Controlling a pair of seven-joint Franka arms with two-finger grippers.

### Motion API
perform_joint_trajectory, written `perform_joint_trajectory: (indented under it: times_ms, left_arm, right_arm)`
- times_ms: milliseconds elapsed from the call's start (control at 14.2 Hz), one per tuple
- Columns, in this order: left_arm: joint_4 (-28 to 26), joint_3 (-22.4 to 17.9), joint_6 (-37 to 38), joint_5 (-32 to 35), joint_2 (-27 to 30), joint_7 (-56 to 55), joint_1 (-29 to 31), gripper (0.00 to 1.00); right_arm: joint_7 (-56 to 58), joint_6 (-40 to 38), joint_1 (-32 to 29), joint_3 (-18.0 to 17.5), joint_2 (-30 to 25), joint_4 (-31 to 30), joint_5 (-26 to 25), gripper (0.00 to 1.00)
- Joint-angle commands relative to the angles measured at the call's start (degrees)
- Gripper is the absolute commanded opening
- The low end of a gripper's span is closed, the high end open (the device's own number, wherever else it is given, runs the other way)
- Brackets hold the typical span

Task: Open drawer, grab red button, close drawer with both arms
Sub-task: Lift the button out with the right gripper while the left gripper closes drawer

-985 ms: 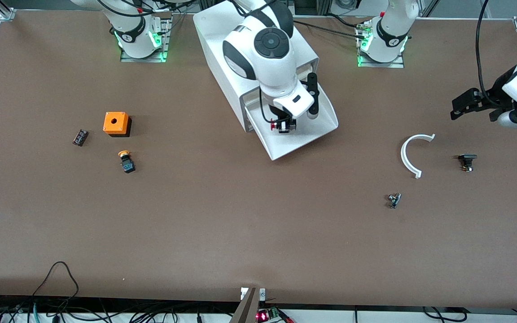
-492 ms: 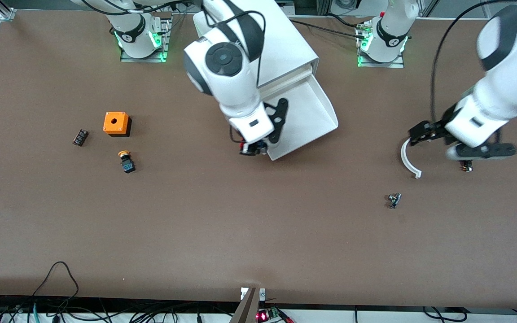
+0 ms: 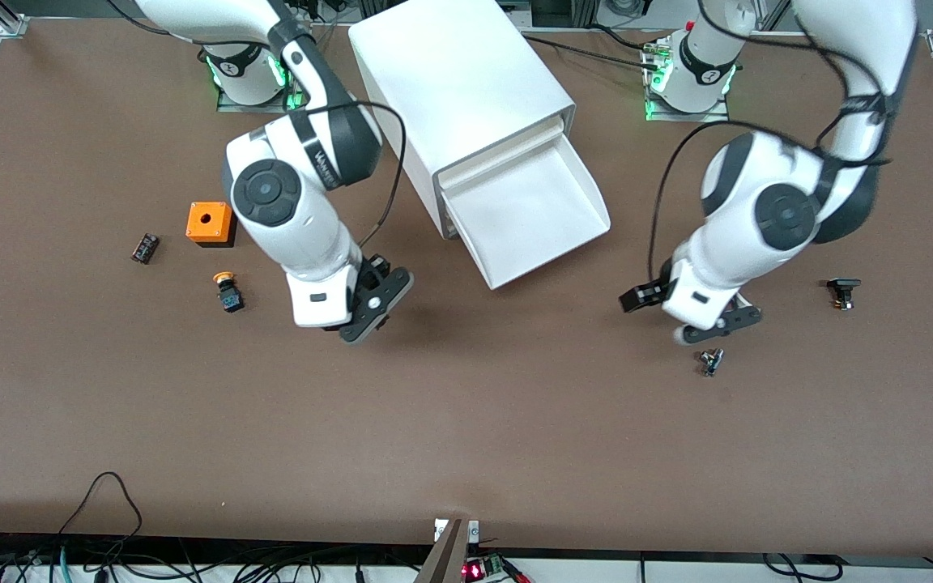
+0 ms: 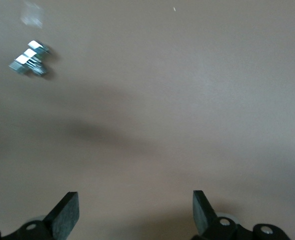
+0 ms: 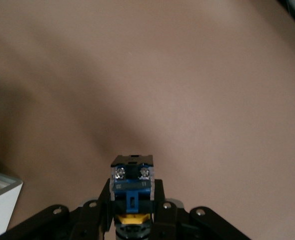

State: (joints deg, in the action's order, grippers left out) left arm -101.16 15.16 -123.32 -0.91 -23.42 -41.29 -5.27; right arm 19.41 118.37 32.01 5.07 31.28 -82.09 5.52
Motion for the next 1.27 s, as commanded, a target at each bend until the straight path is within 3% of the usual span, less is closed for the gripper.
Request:
perform_joint_trajectory:
  times_ms: [0,492,704,844,1055,1196]
  left_arm:
    - [-0.5,-0.2,-4.9,2.4,-2.5,-7.2,-2.9,1.00]
    - [-13.8,0.3,-7.2,1.8,3.4,-7.4,-13.1,1.00]
    - [-17.2,5.1,-7.0,1.8,5.3,-7.3,-13.8,1.00]
    - [-19.2,8.5,-7.0,1.8,5.6,-7.2,-13.8,1.00]
    - [-19.8,11.6,-6.6,1.8,5.6,-7.2,-13.8,1.00]
    - [-19.8,12.1,-6.6,1.8,5.6,-7.2,-13.7,1.00]
  right_arm:
    - [-7.8,2.3,-1.8,-0.8,-5.3,-10.3,-0.1,0.26]
    - [-22.7,2.3,-7.9,-0.6,-10.8,-24.7,-0.9,0.30]
    - [-22.9,6.1,-10.3,-0.6,-11.7,-30.3,-0.9,0.30]
    - [-29.1,8.7,-10.2,-0.6,-11.9,-33.0,-1.5,0.30]
    - [-37.1,8.8,-10.1,-0.7,-11.8,-33.7,-8.0,0.32]
    - [-37.1,14.7,-10.3,-0.7,-11.6,-37.4,-9.2,0.34]
